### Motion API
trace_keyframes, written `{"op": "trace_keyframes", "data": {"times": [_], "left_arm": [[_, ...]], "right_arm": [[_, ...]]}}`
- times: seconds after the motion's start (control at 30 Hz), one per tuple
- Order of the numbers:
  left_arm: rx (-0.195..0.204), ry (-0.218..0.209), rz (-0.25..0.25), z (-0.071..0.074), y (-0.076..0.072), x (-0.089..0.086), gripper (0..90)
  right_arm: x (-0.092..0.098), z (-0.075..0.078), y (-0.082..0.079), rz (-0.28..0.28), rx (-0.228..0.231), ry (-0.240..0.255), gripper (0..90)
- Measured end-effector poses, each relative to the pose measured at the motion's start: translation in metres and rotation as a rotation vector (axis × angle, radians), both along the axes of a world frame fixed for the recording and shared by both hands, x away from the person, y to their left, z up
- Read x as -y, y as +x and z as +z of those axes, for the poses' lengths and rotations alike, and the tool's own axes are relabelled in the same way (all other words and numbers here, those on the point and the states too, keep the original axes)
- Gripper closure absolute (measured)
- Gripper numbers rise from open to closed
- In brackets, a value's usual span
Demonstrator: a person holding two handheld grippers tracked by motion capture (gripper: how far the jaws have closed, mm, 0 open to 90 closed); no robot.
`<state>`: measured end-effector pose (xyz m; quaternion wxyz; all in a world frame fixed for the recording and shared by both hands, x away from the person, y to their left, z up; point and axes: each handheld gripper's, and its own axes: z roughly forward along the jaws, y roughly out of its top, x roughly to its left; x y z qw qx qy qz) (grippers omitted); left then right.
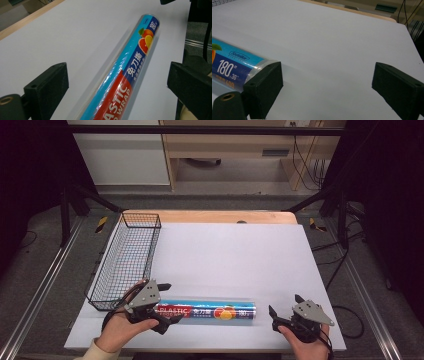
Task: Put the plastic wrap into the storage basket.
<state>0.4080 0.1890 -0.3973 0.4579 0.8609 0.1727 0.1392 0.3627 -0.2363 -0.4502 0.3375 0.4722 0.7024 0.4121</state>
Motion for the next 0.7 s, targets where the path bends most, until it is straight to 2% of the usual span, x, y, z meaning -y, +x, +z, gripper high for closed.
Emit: {"op": "trace_keyframes", "data": {"times": [0.13, 0.33, 0.4, 0.47, 0.5, 0.63, 0.67, 0.7], "left_arm": [[0.004, 0.007, -0.015, 0.000, -0.001, 0.003, 3.6], [0.007, 0.038, -0.021, -0.001, -0.002, 0.004, 3.5], [0.013, 0.063, -0.028, -0.002, -0.002, 0.004, 3.5], [0.012, 0.065, -0.028, -0.003, -0.003, 0.005, 3.5], [0.025, 0.087, -0.032, -0.003, -0.003, 0.006, 3.6], [0.062, 0.099, -0.036, -0.002, -0.003, 0.010, 4.4], [0.075, 0.113, -0.035, -0.002, -0.003, 0.012, 4.5], [0.100, 0.149, -0.043, -0.001, -0.001, 0.018, 4.5]], "right_arm": [[0.002, 0.000, -0.001, -0.008, 0.003, 0.006, 10.5], [0.002, 0.000, -0.001, -0.011, -0.001, 0.012, 10.6], [0.002, 0.000, -0.001, -0.010, -0.002, 0.012, 10.7], [0.002, 0.000, -0.001, -0.008, -0.001, 0.012, 10.7], [0.002, 0.000, -0.001, -0.008, -0.004, 0.015, 10.8], [0.003, 0.000, -0.001, -0.011, -0.002, 0.017, 10.8], [0.003, 0.001, -0.002, -0.012, 0.001, 0.022, 10.9], [0.004, 0.000, -0.002, -0.013, -0.003, 0.026, 10.9]]}}
